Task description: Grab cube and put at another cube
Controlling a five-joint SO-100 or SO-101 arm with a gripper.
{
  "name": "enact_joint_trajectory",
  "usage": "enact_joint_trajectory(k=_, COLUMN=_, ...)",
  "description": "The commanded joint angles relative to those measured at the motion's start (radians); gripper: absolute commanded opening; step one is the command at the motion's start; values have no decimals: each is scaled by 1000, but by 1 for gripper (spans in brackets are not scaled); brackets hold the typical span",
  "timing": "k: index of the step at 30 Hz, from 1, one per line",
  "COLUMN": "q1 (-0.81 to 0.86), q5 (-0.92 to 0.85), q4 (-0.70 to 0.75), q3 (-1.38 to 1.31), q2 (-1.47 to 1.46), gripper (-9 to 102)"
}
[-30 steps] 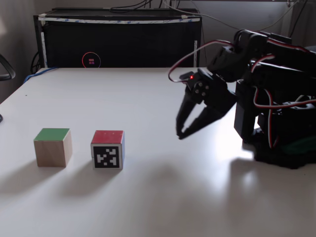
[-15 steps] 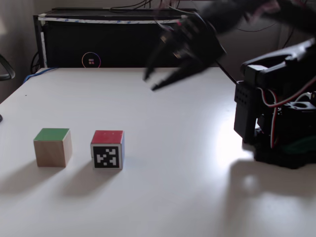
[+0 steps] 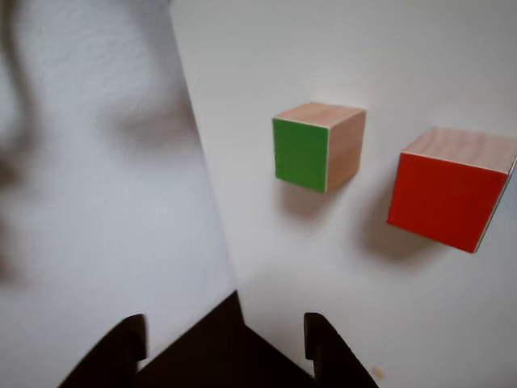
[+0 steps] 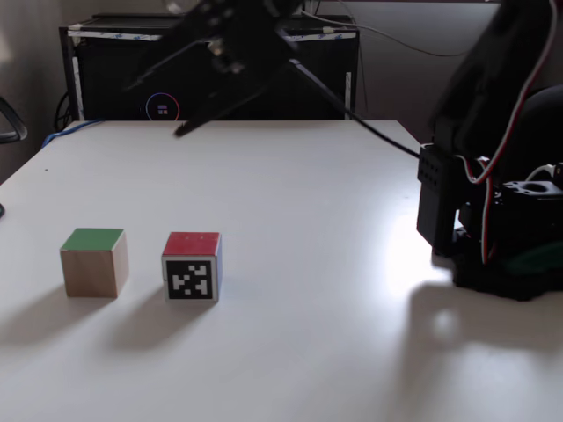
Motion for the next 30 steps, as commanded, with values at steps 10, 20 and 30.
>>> enact_joint_trajectory(k=10, q1=2, q5=51, q4=368, q3=-680, q2=-611, gripper=46)
enact_joint_trajectory(k=20, q1=20, q5=66, q4=468, q3=-902, q2=-796, gripper=49)
enact_joint_trajectory(k=30, q1=77, q5=21, q4=514, q3=-1089, q2=-1002, gripper=50)
